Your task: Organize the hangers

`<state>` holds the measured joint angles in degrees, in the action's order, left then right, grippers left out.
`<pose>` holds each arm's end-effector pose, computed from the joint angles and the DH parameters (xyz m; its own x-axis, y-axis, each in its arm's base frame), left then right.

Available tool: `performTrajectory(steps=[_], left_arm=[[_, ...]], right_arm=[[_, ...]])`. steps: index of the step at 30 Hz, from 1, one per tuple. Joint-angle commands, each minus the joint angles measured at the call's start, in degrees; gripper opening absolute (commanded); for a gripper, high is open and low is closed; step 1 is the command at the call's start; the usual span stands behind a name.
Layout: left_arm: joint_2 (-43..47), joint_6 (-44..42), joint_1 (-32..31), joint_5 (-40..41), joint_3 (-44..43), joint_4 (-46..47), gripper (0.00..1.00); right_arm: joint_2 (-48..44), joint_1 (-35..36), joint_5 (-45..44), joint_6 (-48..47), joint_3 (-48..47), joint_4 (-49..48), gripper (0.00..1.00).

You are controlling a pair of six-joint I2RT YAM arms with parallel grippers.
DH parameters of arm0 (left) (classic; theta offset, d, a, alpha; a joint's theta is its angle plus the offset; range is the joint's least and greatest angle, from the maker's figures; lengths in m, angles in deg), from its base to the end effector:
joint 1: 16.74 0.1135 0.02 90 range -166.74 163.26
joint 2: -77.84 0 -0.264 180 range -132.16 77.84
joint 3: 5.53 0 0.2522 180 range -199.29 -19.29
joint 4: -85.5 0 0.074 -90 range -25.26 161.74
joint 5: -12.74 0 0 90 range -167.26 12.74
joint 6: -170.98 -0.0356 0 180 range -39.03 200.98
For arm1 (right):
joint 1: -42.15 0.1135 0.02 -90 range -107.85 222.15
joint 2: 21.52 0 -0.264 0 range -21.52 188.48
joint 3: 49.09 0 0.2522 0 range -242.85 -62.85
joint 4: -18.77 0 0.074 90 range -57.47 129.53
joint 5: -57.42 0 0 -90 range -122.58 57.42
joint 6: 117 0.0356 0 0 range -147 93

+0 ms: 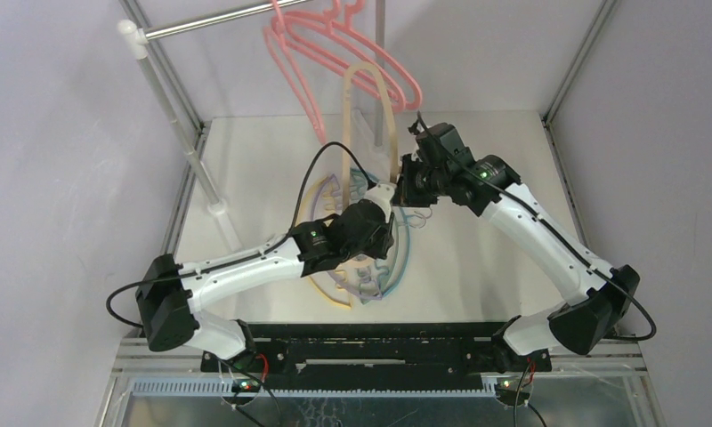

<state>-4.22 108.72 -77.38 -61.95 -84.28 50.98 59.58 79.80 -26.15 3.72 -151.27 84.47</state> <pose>0.1655 -0.2751 0.2940 -0.6098 0.1684 -0.7744 0.5135 0.8282 -0.2243 0.2290 0.1817 0.3882 -0.8204 0.0082 -0.5717 -0.2920 0.8537 0.4312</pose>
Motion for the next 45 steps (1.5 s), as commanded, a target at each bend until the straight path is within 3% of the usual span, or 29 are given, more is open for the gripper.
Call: performTrajectory(steps=[1, 3, 11, 13, 19, 27, 33, 40, 45], left_arm=[[0.5, -2.4, 0.2, -1.5, 3.9, -2.8, 0.00], [1.1, -2.8, 0.2, -2.2, 5.6, -2.6, 0.00], [6.4, -3.7, 0.3, -0.4, 10.7, -2.7, 0.00], [5.9, -3.7, 0.3, -1.8, 10.9, -2.8, 0.00], [7.7, -3.9, 0.3, -6.7, 13.8, -2.9, 0.00], [15.4, -9.1, 0.3, -21.4, 13.0, -4.6, 0.00], [22.4, -10.7, 0.2, -20.0, 8.9, -7.1, 0.00], [22.2, -14.1, 0.2, -24.1, 4.9, -8.9, 0.00], [22.9, -14.8, 0.2, -20.1, 3.4, -8.6, 0.00]], right_arm=[[-4.2, 0.2, 0.6, 0.5, 0.1, 0.3, 0.00], [-4.6, 0.2, 0.2, 0.3, 0.8, 0.9, 0.03], [-9.1, 0.0, -2.5, -0.7, 3.8, 2.2, 0.47], [-10.3, -0.2, -2.8, -1.0, 4.1, 2.0, 0.52], [-14.0, -2.6, -2.8, -1.5, 4.5, 1.0, 0.54], [-17.2, -10.1, -6.9, -4.6, 4.8, -1.5, 0.56], [-15.9, -11.5, -6.2, -6.3, 5.2, -3.1, 0.55], [-16.0, -11.5, -6.2, -5.7, 7.1, -5.0, 0.54], [-16.0, -11.5, -6.7, -6.2, 7.3, -5.3, 0.54]])
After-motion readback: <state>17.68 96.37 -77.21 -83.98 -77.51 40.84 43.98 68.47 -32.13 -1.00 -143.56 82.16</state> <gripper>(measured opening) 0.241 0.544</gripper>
